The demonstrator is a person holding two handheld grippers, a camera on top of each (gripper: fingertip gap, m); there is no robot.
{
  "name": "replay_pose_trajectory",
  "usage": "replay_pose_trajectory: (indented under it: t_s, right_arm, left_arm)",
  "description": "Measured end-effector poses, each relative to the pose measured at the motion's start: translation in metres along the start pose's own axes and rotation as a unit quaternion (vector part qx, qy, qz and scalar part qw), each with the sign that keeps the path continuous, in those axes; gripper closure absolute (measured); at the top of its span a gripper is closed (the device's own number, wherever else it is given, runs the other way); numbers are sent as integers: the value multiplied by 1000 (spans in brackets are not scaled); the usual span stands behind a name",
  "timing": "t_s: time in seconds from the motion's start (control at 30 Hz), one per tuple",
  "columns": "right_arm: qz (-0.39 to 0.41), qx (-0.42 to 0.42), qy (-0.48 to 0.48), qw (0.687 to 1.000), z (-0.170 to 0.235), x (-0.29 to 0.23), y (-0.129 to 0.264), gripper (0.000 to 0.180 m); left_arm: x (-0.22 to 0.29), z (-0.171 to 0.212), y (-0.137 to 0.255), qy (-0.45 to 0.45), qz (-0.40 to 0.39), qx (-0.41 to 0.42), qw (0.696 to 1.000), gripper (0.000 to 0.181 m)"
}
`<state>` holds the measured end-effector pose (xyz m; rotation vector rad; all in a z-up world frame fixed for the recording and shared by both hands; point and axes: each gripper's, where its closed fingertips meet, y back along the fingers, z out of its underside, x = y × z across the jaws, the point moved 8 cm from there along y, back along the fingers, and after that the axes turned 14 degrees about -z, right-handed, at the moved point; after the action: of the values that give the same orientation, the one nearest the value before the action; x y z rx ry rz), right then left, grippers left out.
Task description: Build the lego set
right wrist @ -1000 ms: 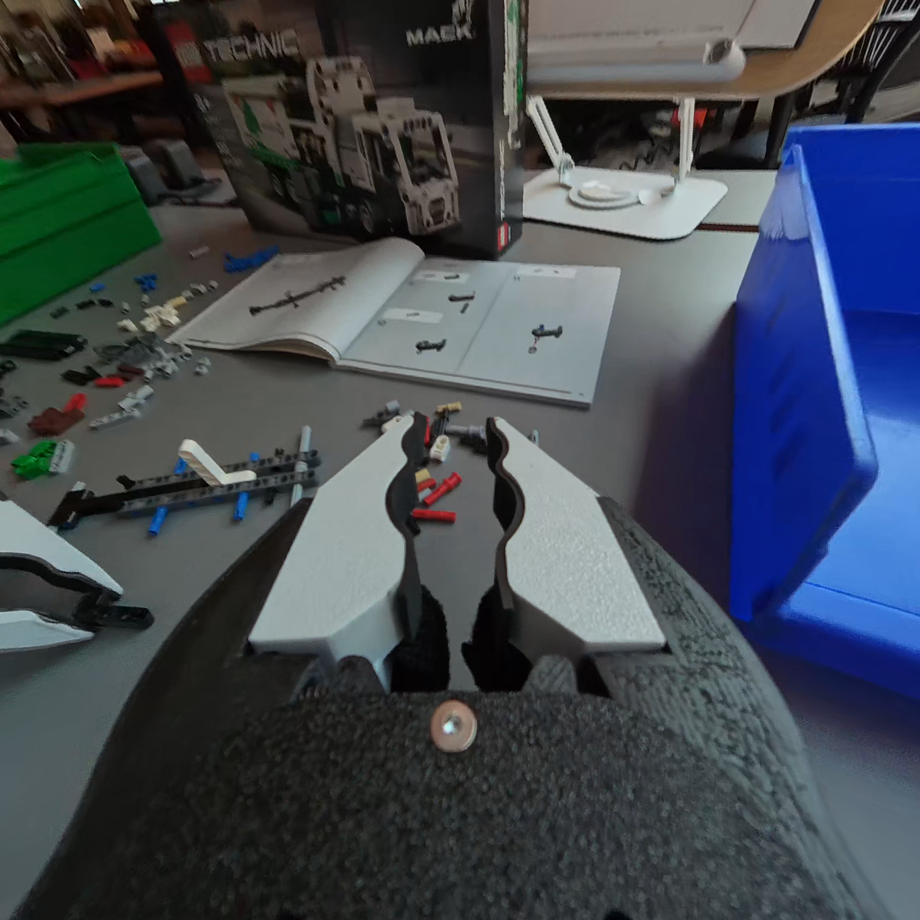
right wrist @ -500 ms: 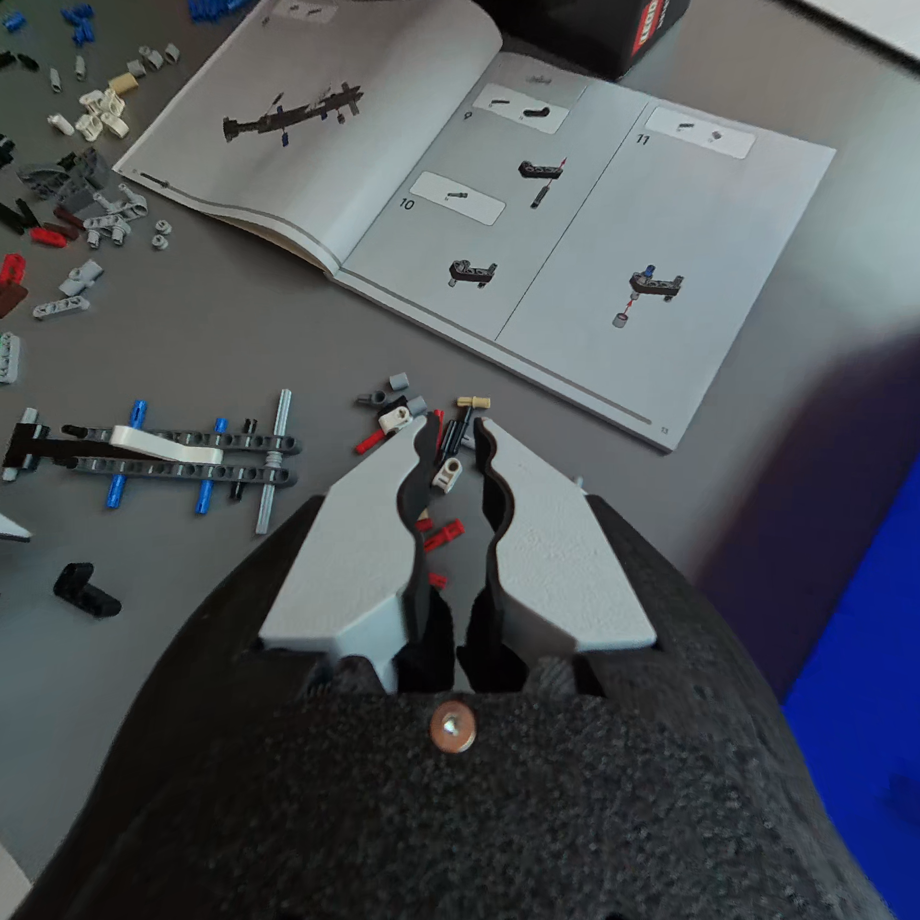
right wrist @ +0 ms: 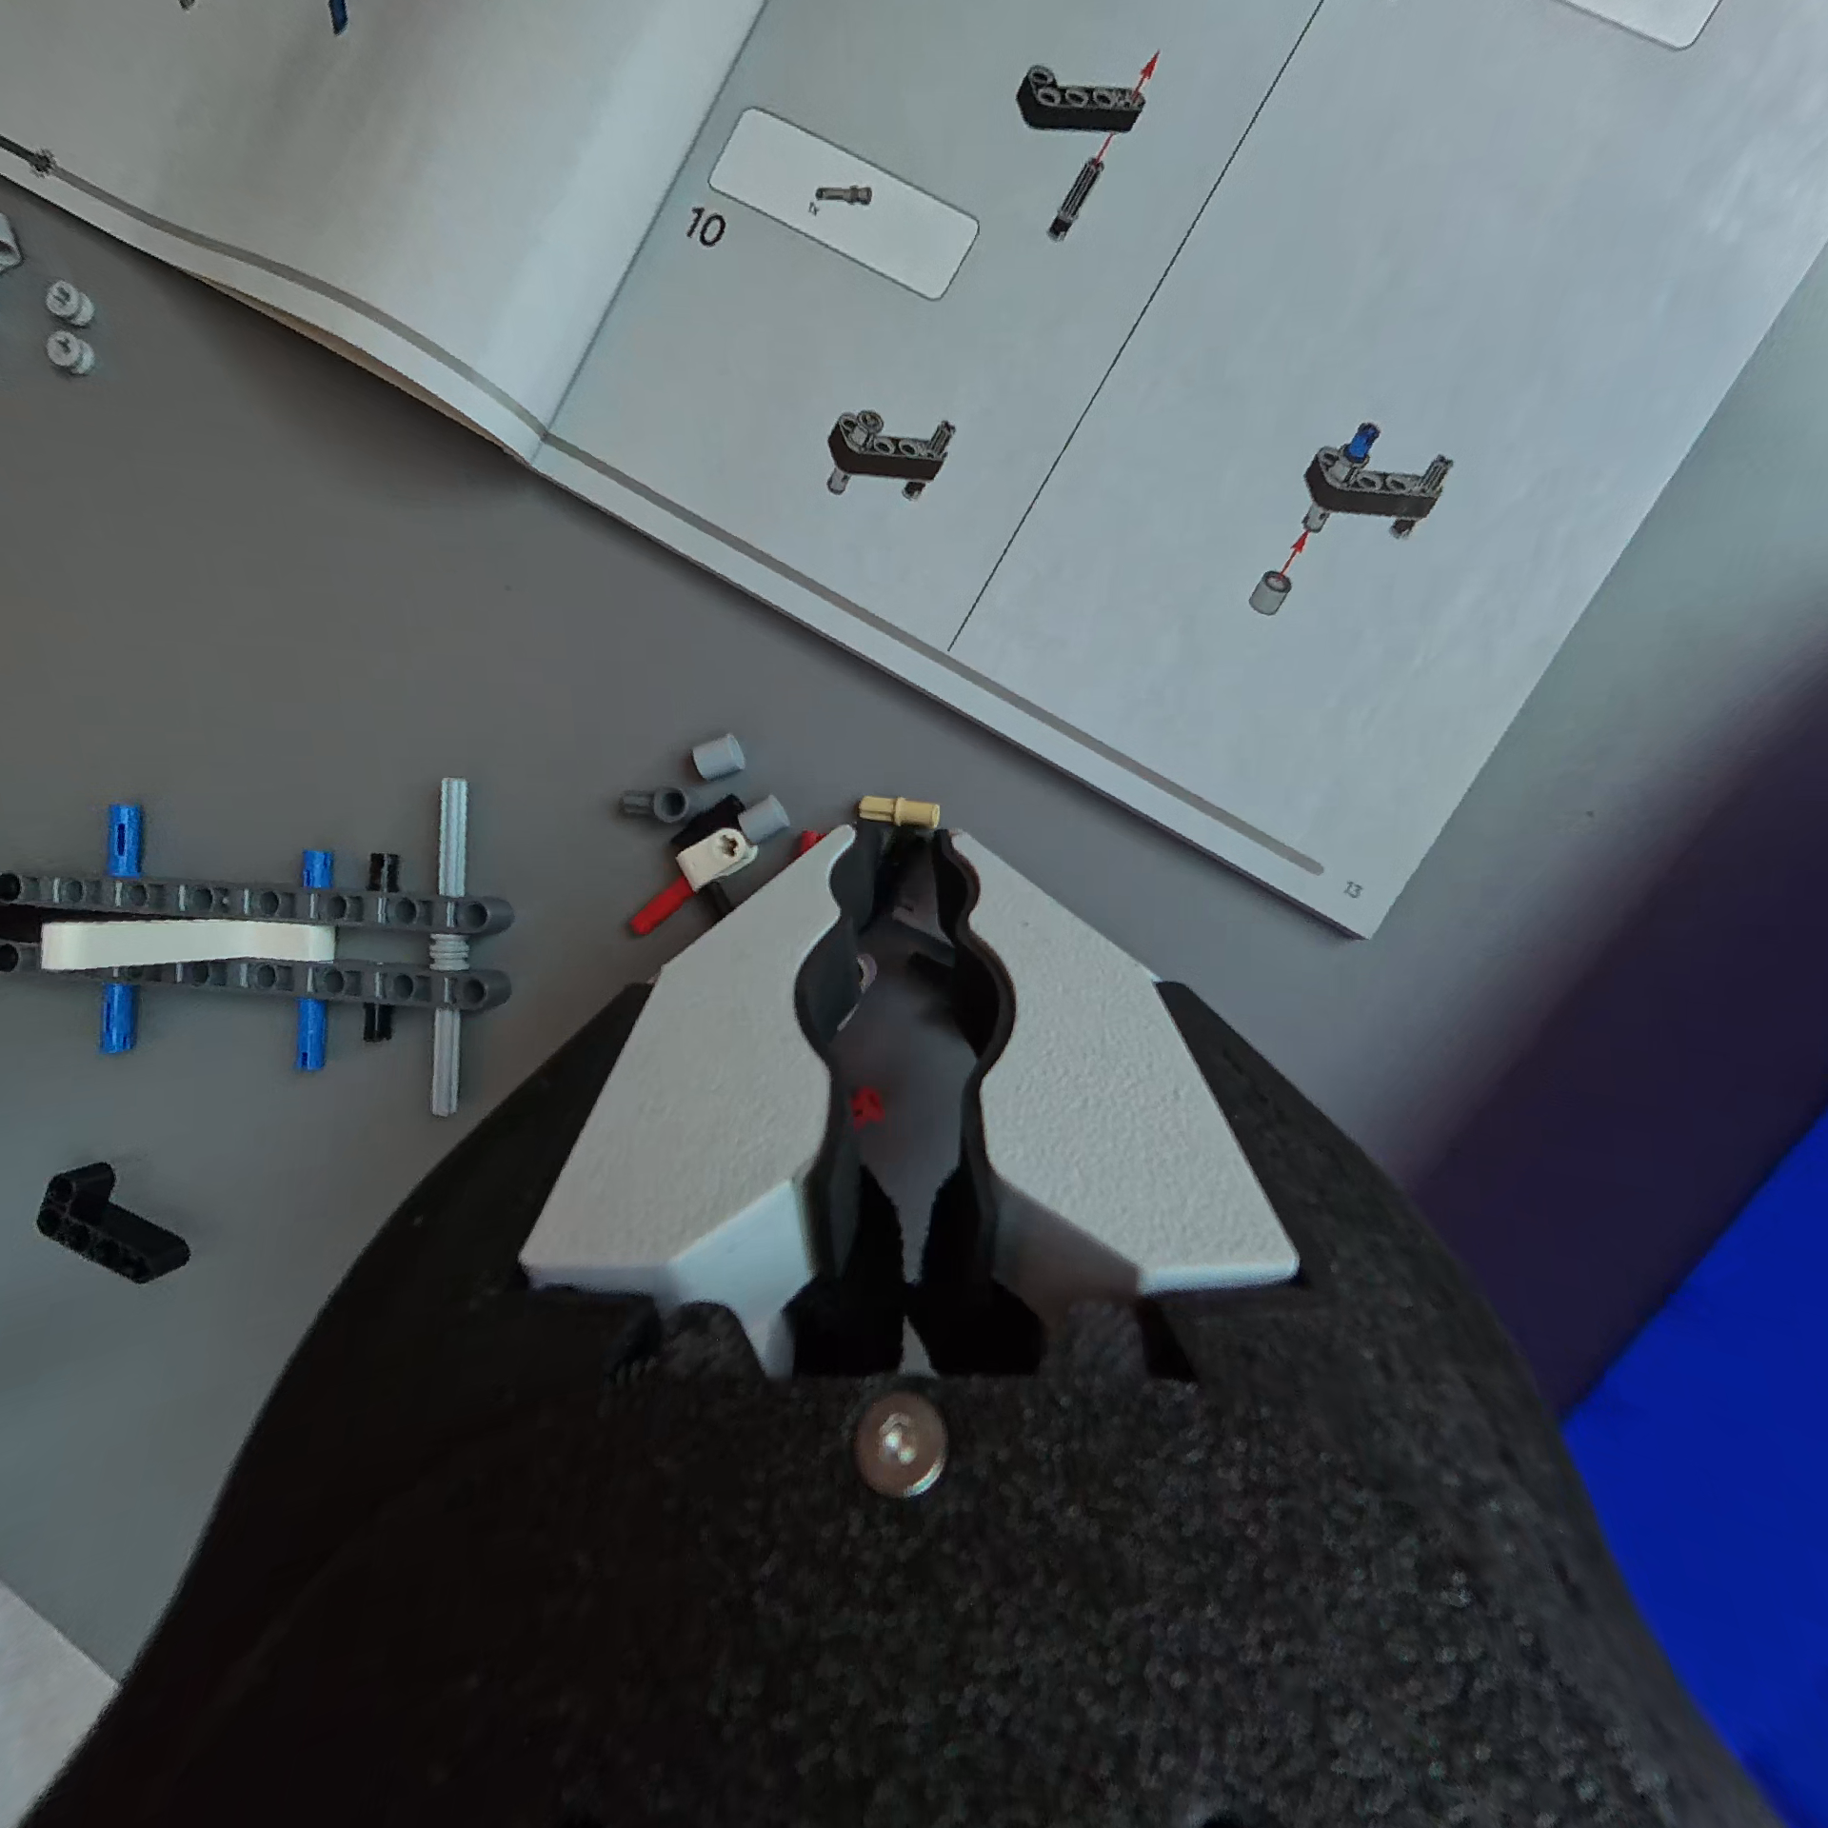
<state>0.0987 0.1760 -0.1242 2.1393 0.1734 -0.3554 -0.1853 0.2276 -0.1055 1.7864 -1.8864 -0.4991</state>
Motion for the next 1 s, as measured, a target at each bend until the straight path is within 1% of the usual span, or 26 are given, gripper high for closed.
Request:
replay_pose_trajectory:
  t_s: [0.03,0.07,0.23,0.33,0.4,0.47,0.53,0.63,0.73,0.8,0.87,1.0]
  right_arm:
    - [5,-2,-2,1000,0,0,0,172]
    - [11,-3,-3,1000,0,1,0,175]
    - [18,12,6,1000,1,1,1,177]
    - [-5,83,-1,997,-5,-4,12,178]
    - [-49,156,-6,987,-11,-13,24,178]
    - [-116,233,-24,965,-18,-27,33,178]
    - [-202,303,-31,931,-24,-50,39,178]
    - [-307,363,-29,879,-28,-90,37,178]
    - [-370,376,-15,849,-27,-126,30,178]
    - [-366,378,-7,850,-23,-139,25,178]
    - [-365,368,5,855,-19,-148,19,178]
    - [-380,363,1,851,-13,-151,14,178]
  left_arm:
    - [-1,1,0,-1,1,-2,1000,161]
    - [-2,2,0,-3,1,-3,1000,161]
    - [-4,2,1,-4,1,-4,1000,162]
    - [-5,-3,-1,6,-2,3,1000,163]
    - [-7,-12,-4,18,-8,12,1000,163]
    - [-10,-25,-9,38,-17,31,999,163]
    - [-13,-41,-15,68,-18,58,996,162]
    - [-17,-62,-23,105,-7,90,990,158]
    - [-17,-71,-27,130,13,113,985,159]
    - [-14,-72,-22,144,43,139,979,174]
    - [-14,-69,-16,159,56,152,974,175]
    - [-15,-63,-12,167,62,146,973,175]
